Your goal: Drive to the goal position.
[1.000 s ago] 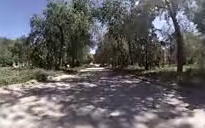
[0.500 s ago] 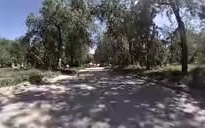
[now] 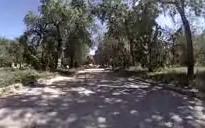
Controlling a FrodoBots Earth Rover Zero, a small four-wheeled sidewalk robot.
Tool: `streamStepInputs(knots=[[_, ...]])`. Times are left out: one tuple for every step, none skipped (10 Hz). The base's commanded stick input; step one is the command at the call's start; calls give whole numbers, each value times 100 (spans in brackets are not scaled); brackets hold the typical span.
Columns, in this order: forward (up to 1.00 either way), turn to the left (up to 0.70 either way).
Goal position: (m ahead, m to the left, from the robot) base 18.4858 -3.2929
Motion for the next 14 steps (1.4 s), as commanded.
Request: streamStepInputs(knots=[[70,1],[70,1],[70,1],[70,1],[70,1],[70,1],[70,1],[70,1],[70,1],[70,1],[70,1],[70,1],[70,1],[70,1]])
